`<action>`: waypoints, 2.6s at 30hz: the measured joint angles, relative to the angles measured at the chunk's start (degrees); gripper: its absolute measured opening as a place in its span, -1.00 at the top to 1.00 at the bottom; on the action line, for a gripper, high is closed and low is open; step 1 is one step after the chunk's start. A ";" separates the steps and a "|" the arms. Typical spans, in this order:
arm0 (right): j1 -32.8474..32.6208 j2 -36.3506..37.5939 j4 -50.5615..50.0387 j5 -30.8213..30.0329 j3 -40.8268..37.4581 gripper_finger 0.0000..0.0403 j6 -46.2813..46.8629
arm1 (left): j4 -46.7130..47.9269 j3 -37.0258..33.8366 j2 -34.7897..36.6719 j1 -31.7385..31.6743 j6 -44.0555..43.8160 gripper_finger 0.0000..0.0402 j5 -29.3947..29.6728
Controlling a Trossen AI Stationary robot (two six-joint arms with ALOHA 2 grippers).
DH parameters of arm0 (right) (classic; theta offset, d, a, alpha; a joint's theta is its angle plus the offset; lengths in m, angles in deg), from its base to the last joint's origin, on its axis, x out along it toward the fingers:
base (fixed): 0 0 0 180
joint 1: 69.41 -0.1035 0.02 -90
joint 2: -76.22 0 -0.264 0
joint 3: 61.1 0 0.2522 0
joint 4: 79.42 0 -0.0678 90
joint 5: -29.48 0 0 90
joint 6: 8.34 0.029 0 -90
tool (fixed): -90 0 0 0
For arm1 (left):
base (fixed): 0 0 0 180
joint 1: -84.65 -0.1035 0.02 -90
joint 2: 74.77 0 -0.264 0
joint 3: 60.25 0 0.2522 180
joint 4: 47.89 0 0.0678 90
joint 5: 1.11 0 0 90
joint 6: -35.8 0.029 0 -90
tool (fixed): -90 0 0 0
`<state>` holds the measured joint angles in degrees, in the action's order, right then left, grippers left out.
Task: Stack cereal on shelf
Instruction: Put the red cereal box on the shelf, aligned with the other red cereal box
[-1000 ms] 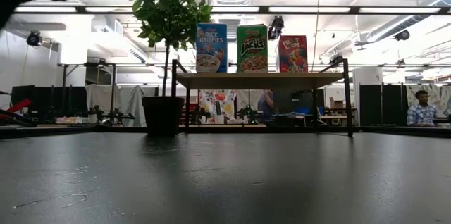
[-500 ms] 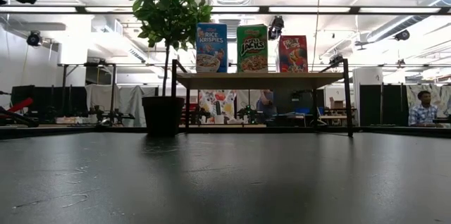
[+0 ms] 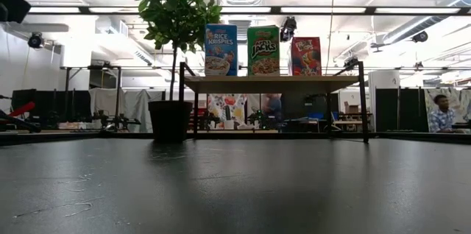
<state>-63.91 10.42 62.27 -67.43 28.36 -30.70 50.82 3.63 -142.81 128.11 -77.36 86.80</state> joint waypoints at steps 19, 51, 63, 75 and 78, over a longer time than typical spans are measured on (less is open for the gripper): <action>-3.34 0.07 -8.21 4.45 0.00 0.94 3.37 | -11.50 16.90 -4.40 -0.79 30.83 0.30 29.68; -23.15 0.15 -24.66 2.18 -9.73 0.94 38.11 | -38.08 35.11 -37.11 -27.79 104.11 0.16 17.09; -23.12 0.13 -23.54 0.40 -10.92 0.94 38.46 | -38.10 36.17 -37.77 -28.24 106.09 -0.16 17.62; -23.12 -2.93 -6.47 -4.01 -14.23 0.94 33.11 | -37.25 33.13 -29.31 -25.76 109.33 -0.17 24.31; -23.12 -5.58 -1.65 -5.19 -14.23 0.94 30.19 | -41.17 28.91 -25.47 -24.93 110.81 -0.17 24.74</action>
<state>-87.03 4.84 60.62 -72.62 14.13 -0.51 9.65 32.55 -168.28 103.18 33.44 111.54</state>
